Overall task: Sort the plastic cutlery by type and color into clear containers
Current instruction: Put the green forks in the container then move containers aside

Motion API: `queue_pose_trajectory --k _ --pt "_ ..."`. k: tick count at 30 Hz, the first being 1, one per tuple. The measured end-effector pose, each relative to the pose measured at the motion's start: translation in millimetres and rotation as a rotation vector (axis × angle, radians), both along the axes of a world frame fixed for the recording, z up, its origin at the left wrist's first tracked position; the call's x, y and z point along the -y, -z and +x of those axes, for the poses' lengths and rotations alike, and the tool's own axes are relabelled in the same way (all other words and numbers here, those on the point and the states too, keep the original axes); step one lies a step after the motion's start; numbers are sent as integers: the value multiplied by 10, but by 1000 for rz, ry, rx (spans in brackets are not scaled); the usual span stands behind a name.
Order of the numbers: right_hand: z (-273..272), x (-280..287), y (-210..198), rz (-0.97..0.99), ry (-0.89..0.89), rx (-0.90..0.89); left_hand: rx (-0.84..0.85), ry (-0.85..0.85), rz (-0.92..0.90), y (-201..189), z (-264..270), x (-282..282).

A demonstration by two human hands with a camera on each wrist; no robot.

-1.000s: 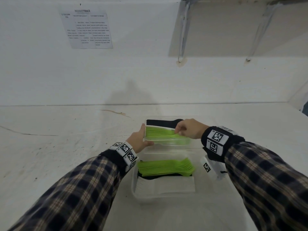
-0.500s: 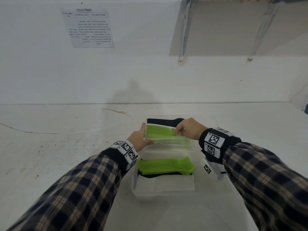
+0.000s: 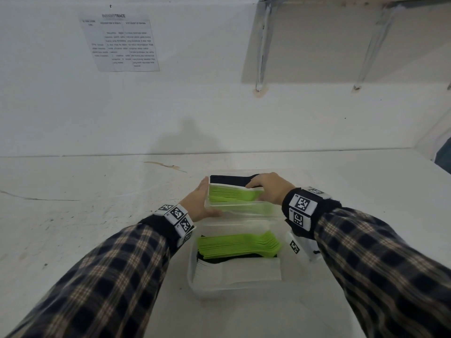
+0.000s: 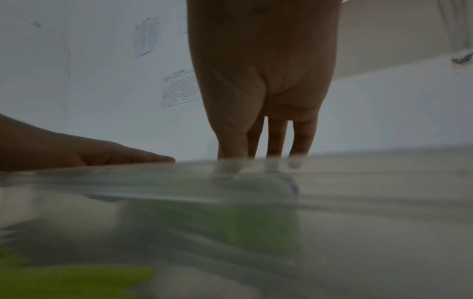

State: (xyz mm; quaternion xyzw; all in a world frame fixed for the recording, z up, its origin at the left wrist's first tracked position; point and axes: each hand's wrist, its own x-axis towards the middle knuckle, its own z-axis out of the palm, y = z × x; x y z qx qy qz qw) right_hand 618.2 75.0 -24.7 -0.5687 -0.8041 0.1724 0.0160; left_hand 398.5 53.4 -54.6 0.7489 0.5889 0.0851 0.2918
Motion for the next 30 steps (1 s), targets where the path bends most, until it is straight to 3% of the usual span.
queue_pose_trajectory --k 6,11,22,30 --pt "-52 -55 -30 -77 -73 254 9 -16 -20 8 19 -103" --pt "-91 -68 -45 -187 -87 332 13 -18 -39 25 58 -188" --pt "-51 -81 -18 -229 -54 238 51 -79 -61 22 84 -160" --pt "63 59 -92 -169 33 59 23 -114 -94 -16 85 -120"
